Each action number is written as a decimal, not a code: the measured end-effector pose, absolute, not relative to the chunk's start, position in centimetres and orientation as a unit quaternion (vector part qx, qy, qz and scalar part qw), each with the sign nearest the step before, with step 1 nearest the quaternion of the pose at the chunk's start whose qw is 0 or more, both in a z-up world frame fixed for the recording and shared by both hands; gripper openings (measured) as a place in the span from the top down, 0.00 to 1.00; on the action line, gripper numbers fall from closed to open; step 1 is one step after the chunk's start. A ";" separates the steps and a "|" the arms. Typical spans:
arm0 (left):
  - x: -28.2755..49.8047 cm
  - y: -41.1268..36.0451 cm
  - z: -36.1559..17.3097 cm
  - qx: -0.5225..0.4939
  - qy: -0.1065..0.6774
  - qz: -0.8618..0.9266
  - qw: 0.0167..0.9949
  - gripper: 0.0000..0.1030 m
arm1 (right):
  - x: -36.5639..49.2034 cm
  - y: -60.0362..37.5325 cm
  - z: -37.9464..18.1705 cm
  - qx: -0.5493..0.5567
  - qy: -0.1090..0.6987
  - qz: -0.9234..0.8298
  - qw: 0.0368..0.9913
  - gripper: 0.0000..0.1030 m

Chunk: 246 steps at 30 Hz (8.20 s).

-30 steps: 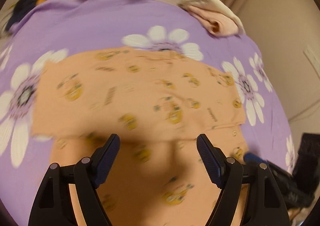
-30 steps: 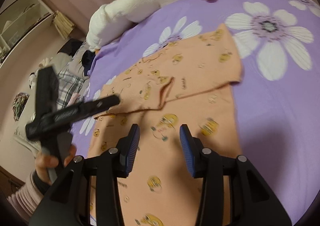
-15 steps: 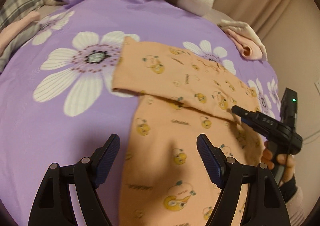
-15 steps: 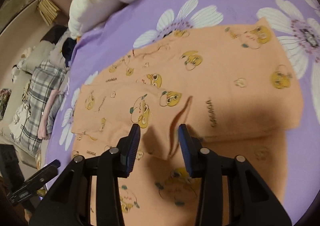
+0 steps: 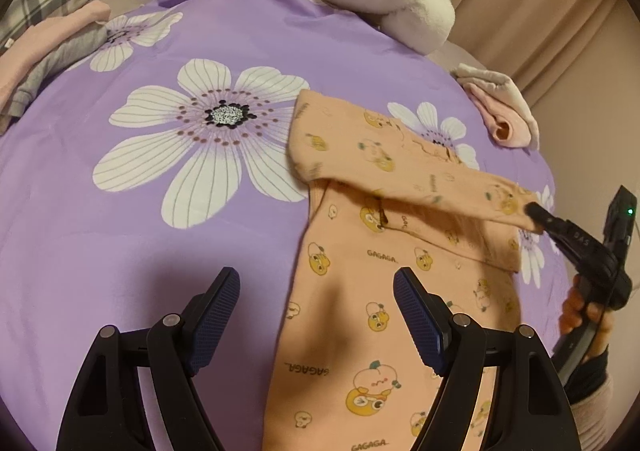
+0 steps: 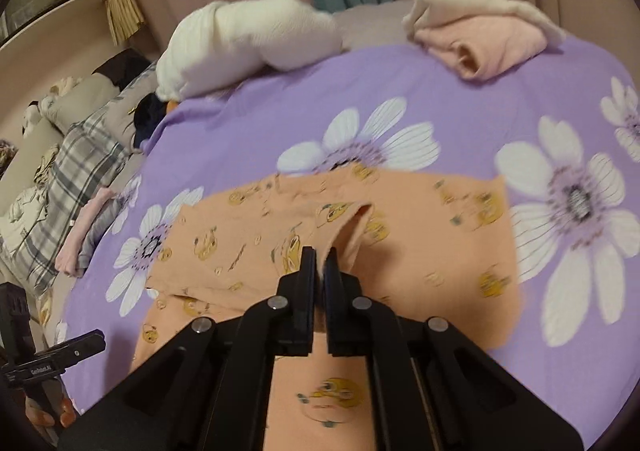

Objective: Fold small clothes

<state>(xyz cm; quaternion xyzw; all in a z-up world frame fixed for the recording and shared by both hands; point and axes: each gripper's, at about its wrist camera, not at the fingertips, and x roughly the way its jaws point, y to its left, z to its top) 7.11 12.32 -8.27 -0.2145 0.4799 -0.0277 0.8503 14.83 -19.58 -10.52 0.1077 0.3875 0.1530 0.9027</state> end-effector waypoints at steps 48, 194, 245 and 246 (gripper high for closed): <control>10.1 10.7 -10.6 -0.203 0.509 -0.075 0.833 0.29 | 7.3 -24.8 -16.1 0.141 0.446 0.127 0.875 0.58; -0.6 11.3 -7.7 -0.394 0.426 -0.253 0.775 0.99 | -3.0 -24.2 -15.4 0.324 0.378 0.343 0.797 0.94; -3.7 10.5 -0.9 -0.342 0.362 -0.336 0.800 0.99 | -7.9 -26.5 -8.2 0.247 0.285 0.354 0.856 0.96; -3.4 10.4 -1.1 -0.342 0.364 -0.334 0.799 0.99 | -7.6 -26.4 -8.3 0.248 0.288 0.350 0.856 0.96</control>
